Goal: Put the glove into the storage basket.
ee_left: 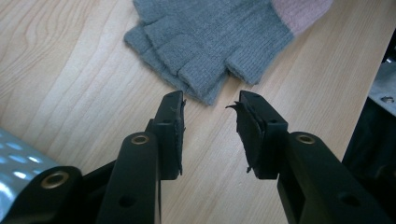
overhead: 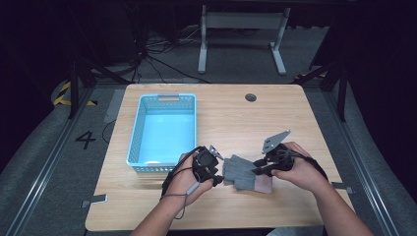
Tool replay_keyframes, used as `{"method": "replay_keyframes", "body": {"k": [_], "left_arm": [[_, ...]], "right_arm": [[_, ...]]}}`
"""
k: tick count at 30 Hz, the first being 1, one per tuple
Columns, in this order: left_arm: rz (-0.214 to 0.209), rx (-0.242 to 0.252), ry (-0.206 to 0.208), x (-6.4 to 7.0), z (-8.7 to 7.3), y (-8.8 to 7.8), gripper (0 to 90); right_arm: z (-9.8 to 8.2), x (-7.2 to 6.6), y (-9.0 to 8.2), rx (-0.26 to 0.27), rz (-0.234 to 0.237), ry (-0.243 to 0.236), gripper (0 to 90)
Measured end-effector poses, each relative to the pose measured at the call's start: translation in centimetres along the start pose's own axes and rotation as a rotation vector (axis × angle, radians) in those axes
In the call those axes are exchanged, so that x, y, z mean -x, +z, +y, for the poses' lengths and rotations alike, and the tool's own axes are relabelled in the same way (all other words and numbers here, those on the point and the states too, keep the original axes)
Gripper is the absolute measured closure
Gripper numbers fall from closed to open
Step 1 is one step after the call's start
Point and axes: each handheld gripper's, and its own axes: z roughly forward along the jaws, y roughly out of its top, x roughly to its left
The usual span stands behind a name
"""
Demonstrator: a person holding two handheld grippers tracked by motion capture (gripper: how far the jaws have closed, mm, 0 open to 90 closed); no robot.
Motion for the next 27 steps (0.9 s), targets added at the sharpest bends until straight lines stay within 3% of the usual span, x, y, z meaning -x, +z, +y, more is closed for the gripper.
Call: {"method": "replay_keyframes", "body": {"k": [5, 8, 11, 13, 17, 23, 27], "left_arm": [[-0.008, -0.018, 0.020, -0.1, 0.3, 0.8, 67.0], [-0.011, -0.013, 0.053, -0.4, 0.3, 1.2, 68.8], [-0.037, -0.020, 0.043, -0.6, 0.3, 1.6, 70.0], [-0.026, -0.035, 0.058, -0.6, 0.4, 2.0, 70.0], [-0.057, -0.052, 0.048, -0.7, 0.4, 2.4, 70.1], [-0.053, -0.082, 0.042, -1.0, 0.5, 2.7, 67.8], [-0.065, -0.070, 0.065, -1.0, 0.5, 3.0, 63.0]], "right_arm": [[-2.3, 0.9, -1.9, -0.003, -0.054, 0.066, 67.1], [-2.9, 1.1, -2.2, -0.008, -0.060, 0.074, 66.7], [-4.0, 1.5, -2.8, -0.040, -0.074, 0.093, 66.2], [-4.5, 1.6, -3.0, -0.055, -0.079, 0.117, 66.4], [-5.0, 1.7, -2.9, -0.076, -0.078, 0.136, 67.9], [-5.7, 2.0, -2.3, -0.113, -0.083, 0.145, 65.8], [-5.5, 1.9, -1.6, -0.111, -0.058, 0.136, 65.6]]}}
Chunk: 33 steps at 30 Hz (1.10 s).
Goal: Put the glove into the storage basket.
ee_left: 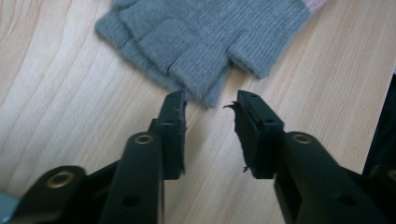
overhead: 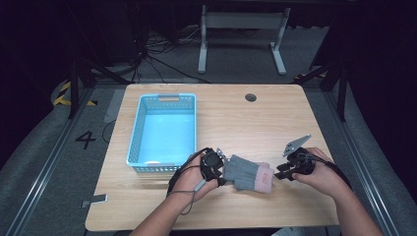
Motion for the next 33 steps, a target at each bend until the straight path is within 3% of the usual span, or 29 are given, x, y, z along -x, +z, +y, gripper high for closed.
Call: {"method": "replay_keyframes", "body": {"k": [6, 16, 20, 25, 30, 32, 33], "left_arm": [[-0.014, -0.012, -0.003, -0.1, -0.1, 0.3, 64.9], [0.001, -0.053, -0.022, -0.3, -0.1, 1.0, 67.9], [0.004, -0.048, -0.023, -0.3, 0.0, 1.3, 68.0], [0.013, -0.036, 0.003, -0.3, 0.3, 2.0, 73.6], [0.035, -0.056, 0.017, 0.0, 0.7, 2.5, 78.0], [0.046, -0.053, 0.017, 0.1, 0.7, 2.4, 79.9], [0.047, -0.051, 0.014, 0.2, 0.8, 2.4, 83.9]], "right_arm": [[0.1, 0.0, 0.6, -0.004, 0.001, -0.001, 64.8], [0.2, -0.1, 0.6, 0.005, -0.002, -0.014, 64.9], [0.2, -0.1, 0.7, 0.002, 0.000, -0.016, 65.0], [0.3, -0.1, 0.8, -0.001, 0.001, -0.013, 65.2], [0.4, -0.3, 0.9, -0.007, -0.004, -0.026, 66.9], [0.5, -0.4, 0.9, -0.007, -0.005, -0.036, 69.0], [0.7, -0.5, 0.9, -0.004, -0.004, -0.040, 74.9]]}}
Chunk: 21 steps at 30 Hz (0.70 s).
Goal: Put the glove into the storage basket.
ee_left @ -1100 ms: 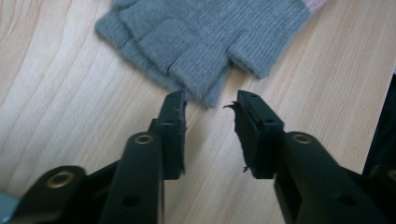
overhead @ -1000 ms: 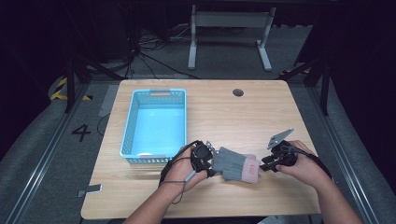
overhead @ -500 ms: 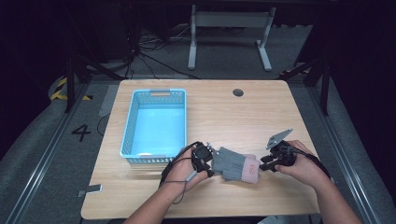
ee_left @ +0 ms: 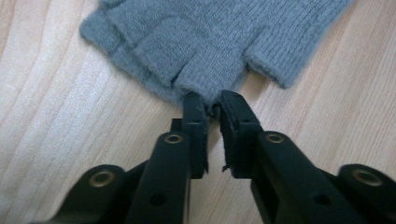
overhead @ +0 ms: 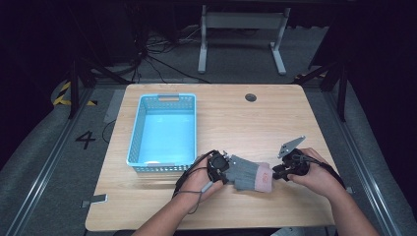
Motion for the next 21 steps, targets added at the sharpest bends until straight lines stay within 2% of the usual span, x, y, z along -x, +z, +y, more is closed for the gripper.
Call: {"method": "replay_keyframes", "body": {"k": [1, 3, 5, 13, 15, 21], "left_arm": [[0.000, 0.000, 0.000, 0.0, 0.0, 0.0, 85.6], [0.009, -0.015, -0.008, 0.1, 0.1, 0.1, 88.2], [0.021, -0.021, 0.000, 0.2, 0.1, 0.1, 88.9], [0.032, 0.004, 0.007, 0.7, 0.1, -0.8, 89.4], [0.033, 0.011, 0.011, 1.1, 0.1, -1.2, 89.4], [0.027, 0.014, 0.017, 1.6, 0.0, -1.9, 89.4]], "right_arm": [[0.0, 0.0, 0.0, 0.000, 0.000, 0.000, 74.9], [0.2, -0.2, -0.1, -0.008, -0.006, 0.004, 82.8], [0.3, -0.3, -0.2, -0.012, -0.015, 0.017, 86.2], [0.7, -0.5, -1.3, 0.022, -0.016, 0.043, 87.8], [1.0, -0.3, -1.8, 0.040, -0.027, 0.043, 87.8], [1.6, 0.1, -1.9, 0.056, -0.034, 0.045, 87.9]]}}
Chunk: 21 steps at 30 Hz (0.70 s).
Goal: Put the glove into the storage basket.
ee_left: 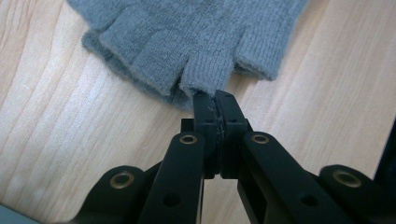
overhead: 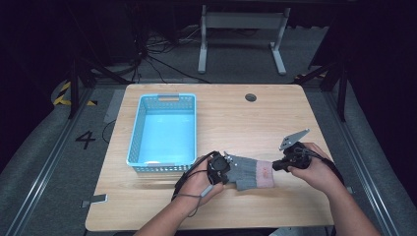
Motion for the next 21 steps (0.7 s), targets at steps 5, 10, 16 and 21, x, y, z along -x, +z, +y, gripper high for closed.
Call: {"method": "replay_keyframes", "body": {"k": [5, 10, 16, 21], "left_arm": [[-0.003, -0.006, 0.003, 0.3, 0.0, 0.2, 89.3], [-0.011, -0.018, 0.001, 0.2, 0.0, 0.7, 89.2], [-0.031, -0.012, -0.022, -0.2, -0.2, 0.9, 79.0], [-0.043, 0.018, -0.025, -0.2, -0.2, 0.2, 59.0]], "right_arm": [[0.3, 0.7, 0.9, -0.006, -0.003, 0.006, 88.0], [0.4, 1.2, 2.0, -0.026, -0.006, 0.016, 88.0], [0.2, 1.4, 2.5, -0.041, -0.014, 0.013, 80.4], [-0.3, 1.8, 1.2, -0.011, -0.065, -0.027, 69.1]]}}
